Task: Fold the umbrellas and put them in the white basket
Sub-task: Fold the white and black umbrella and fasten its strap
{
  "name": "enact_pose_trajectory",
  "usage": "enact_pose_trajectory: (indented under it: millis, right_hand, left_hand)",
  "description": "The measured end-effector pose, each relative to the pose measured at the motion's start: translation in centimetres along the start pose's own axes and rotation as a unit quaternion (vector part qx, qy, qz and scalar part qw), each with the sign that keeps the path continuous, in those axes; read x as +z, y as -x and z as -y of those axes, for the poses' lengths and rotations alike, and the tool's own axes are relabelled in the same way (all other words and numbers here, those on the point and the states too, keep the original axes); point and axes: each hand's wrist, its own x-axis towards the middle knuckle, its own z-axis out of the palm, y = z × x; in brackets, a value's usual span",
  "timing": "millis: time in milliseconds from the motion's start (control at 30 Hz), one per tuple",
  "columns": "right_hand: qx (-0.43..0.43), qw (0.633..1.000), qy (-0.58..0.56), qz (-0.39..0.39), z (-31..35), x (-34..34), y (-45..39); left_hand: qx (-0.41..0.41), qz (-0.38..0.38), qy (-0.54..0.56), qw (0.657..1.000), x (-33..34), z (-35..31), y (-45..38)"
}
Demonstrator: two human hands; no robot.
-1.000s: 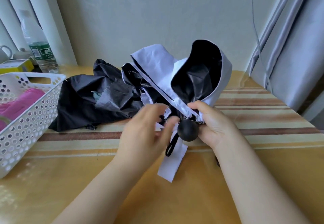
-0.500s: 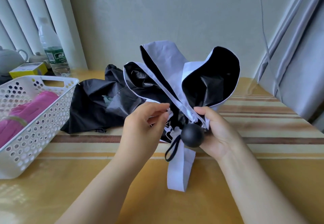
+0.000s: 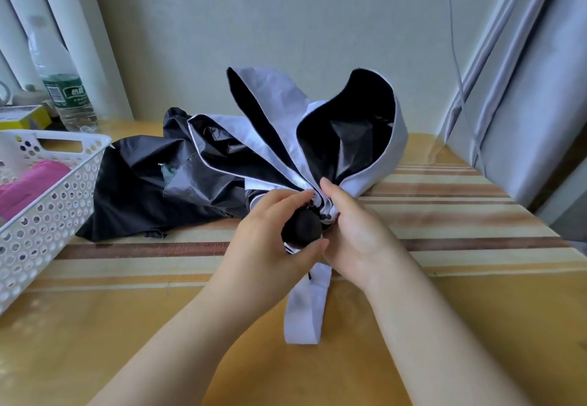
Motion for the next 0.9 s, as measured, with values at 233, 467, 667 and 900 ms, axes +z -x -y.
enact_pose_trajectory:
  millis: [233,467,667,900]
  right_hand:
    - [-0.144,0.961,0.235,0.032,0.4,-0.4,0.3]
    - [-0.112,0.956,0.263,0.062,0.9,-1.9,0.3]
    - [-0.081,0.992,0.097,0.022,-0.3,-1.1,-0.6]
    - [-0.069,0.997,-0.021,0.003,-0.5,-1.0,-1.0]
  left_hand:
    - [-0.041,-0.043,0.095,0.994,-0.4,0.4,-0.4]
    - [-0.022,0.005,0.070,0.997,-1.1,0.3,-0.4]
    - [0.015,0.038,0.019,0.999,-0.7,0.8,-0.2]
    - [0.031,0.015,-0.028,0.999,0.0,1.4,-0.2]
